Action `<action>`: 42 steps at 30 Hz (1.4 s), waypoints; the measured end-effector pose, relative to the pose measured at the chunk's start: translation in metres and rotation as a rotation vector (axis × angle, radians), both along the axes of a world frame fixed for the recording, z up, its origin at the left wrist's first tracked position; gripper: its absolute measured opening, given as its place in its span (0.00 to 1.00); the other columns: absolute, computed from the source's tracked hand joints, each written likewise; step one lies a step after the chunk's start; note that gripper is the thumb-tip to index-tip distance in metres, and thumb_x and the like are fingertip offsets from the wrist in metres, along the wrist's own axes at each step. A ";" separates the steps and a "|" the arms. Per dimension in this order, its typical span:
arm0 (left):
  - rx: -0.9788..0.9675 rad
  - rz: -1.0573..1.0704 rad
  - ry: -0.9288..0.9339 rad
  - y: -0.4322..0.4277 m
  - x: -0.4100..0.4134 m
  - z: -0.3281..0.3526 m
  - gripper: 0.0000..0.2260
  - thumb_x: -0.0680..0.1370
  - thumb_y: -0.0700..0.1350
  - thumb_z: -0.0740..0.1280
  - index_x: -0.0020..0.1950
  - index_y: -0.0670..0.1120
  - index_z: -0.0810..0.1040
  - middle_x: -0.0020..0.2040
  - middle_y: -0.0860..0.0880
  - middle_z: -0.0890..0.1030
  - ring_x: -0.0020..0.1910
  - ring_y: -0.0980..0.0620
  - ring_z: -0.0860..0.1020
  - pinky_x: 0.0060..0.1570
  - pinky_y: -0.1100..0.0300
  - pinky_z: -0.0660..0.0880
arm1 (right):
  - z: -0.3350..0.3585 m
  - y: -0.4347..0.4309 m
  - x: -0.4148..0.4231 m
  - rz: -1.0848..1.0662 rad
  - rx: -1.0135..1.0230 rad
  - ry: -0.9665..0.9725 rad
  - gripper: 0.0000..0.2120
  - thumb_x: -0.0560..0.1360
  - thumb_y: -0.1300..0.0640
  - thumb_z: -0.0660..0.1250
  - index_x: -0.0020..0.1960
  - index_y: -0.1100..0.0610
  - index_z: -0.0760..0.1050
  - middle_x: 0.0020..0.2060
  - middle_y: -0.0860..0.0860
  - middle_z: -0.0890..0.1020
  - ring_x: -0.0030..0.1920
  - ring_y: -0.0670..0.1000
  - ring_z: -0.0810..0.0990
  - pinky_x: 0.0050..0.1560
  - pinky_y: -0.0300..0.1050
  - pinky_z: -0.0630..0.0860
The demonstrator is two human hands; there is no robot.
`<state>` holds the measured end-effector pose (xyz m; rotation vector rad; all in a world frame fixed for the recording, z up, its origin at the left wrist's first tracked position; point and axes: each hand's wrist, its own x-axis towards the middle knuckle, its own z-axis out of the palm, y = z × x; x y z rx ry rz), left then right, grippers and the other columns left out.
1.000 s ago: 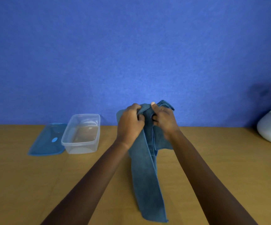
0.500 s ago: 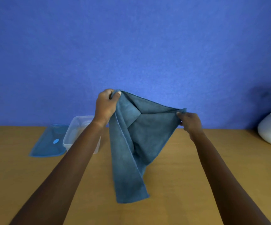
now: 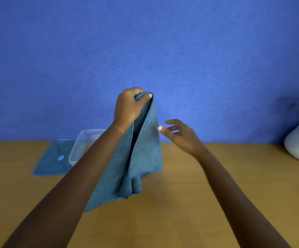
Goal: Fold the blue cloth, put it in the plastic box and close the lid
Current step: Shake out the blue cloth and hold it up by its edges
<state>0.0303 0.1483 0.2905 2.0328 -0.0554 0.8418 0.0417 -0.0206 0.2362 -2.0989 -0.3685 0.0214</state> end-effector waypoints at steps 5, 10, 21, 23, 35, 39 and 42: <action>0.091 0.176 -0.024 -0.008 -0.003 0.001 0.12 0.75 0.48 0.67 0.35 0.43 0.75 0.27 0.47 0.73 0.30 0.45 0.74 0.33 0.60 0.64 | -0.015 0.038 -0.028 0.040 0.048 -0.114 0.28 0.66 0.40 0.72 0.58 0.52 0.67 0.49 0.48 0.74 0.46 0.48 0.76 0.48 0.45 0.76; 0.160 0.227 0.024 -0.015 -0.003 0.001 0.17 0.74 0.48 0.66 0.29 0.44 0.67 0.24 0.49 0.67 0.30 0.45 0.68 0.32 0.59 0.62 | -0.025 0.050 -0.032 -0.028 0.095 -0.148 0.33 0.66 0.40 0.71 0.65 0.51 0.62 0.55 0.47 0.73 0.55 0.47 0.76 0.52 0.46 0.77; 0.029 0.049 0.083 -0.009 -0.005 0.002 0.16 0.73 0.44 0.69 0.31 0.35 0.71 0.26 0.44 0.63 0.30 0.49 0.62 0.29 0.59 0.58 | -0.033 0.028 -0.004 -0.150 0.085 -0.223 0.08 0.73 0.64 0.60 0.49 0.56 0.74 0.32 0.48 0.74 0.33 0.49 0.72 0.31 0.40 0.66; 0.032 0.065 0.072 -0.001 -0.006 0.003 0.17 0.73 0.45 0.70 0.32 0.34 0.73 0.26 0.45 0.65 0.27 0.50 0.62 0.29 0.59 0.59 | -0.037 0.016 0.002 -0.186 0.056 -0.249 0.08 0.73 0.65 0.60 0.44 0.54 0.73 0.30 0.47 0.73 0.32 0.43 0.71 0.29 0.33 0.64; 0.062 0.182 -0.026 0.057 -0.011 -0.006 0.09 0.72 0.45 0.72 0.38 0.38 0.81 0.26 0.56 0.71 0.26 0.60 0.67 0.26 0.74 0.63 | 0.003 -0.070 0.032 -0.417 0.094 -0.408 0.07 0.73 0.58 0.69 0.40 0.62 0.79 0.34 0.54 0.74 0.37 0.50 0.72 0.32 0.41 0.62; 0.130 0.045 -0.051 0.061 -0.014 -0.017 0.07 0.70 0.39 0.73 0.44 0.36 0.81 0.38 0.47 0.76 0.35 0.54 0.72 0.36 0.78 0.66 | 0.039 -0.083 0.036 -0.464 0.191 -0.507 0.12 0.72 0.57 0.69 0.32 0.58 0.74 0.20 0.46 0.71 0.23 0.37 0.70 0.26 0.33 0.62; 0.236 -0.078 0.003 0.063 -0.016 -0.026 0.05 0.71 0.38 0.72 0.44 0.36 0.81 0.40 0.46 0.75 0.38 0.56 0.72 0.39 0.76 0.66 | 0.066 -0.093 0.039 -0.468 0.242 -0.564 0.18 0.73 0.55 0.68 0.29 0.58 0.66 0.17 0.44 0.70 0.20 0.39 0.64 0.25 0.35 0.58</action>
